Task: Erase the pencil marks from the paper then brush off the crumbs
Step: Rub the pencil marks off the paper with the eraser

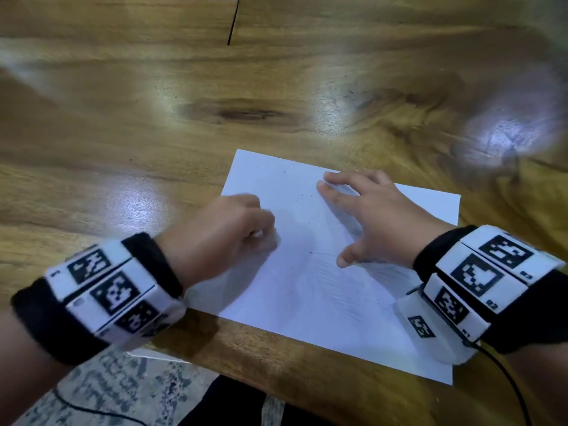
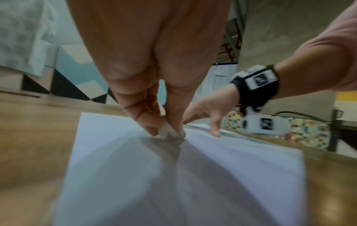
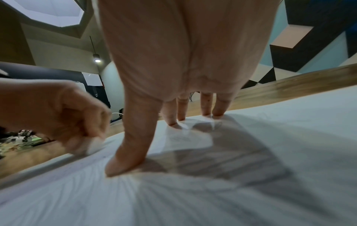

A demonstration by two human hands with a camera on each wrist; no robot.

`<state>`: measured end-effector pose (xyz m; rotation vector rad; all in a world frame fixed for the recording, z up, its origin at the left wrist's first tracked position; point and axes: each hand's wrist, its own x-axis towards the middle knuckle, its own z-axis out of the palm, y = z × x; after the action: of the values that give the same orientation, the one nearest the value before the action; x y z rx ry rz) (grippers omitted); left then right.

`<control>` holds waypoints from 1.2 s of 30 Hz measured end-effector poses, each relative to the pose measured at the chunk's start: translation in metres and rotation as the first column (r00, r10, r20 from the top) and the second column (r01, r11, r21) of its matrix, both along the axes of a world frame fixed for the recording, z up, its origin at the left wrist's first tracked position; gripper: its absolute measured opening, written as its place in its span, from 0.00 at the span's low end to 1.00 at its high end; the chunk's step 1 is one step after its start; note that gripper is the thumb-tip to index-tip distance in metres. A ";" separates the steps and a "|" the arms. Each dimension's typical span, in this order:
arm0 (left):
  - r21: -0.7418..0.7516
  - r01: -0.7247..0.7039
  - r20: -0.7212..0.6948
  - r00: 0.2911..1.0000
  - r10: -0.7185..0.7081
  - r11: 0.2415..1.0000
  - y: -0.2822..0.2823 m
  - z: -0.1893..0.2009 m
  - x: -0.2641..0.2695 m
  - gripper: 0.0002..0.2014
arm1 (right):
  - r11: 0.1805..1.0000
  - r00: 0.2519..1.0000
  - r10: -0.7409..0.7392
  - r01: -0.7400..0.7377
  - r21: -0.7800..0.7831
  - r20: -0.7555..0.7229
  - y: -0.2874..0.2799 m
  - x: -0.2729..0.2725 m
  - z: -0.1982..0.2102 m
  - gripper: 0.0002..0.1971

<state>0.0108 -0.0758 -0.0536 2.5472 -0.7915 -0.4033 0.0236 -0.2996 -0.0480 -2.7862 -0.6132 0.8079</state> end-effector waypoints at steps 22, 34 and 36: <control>0.003 0.195 -0.148 0.970 -0.192 0.981 -0.031 0.002 -0.018 0.11 | 1.000 0.999 0.019 -0.020 0.019 0.035 -0.002 0.001 -0.006 0.56; -0.012 0.179 -0.184 0.967 -0.178 0.984 -0.034 0.000 -0.024 0.07 | 0.999 1.000 0.022 -0.023 0.031 0.022 -0.002 0.001 -0.005 0.55; -0.042 0.102 -0.091 0.990 -0.105 0.994 -0.040 0.000 0.000 0.11 | 0.999 1.000 0.021 -0.022 0.029 0.024 -0.002 0.001 -0.005 0.56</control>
<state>0.0106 -0.1155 -0.0533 2.4410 -0.8907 -0.5314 0.0245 -0.3019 -0.0530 -2.7710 -0.6543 0.7654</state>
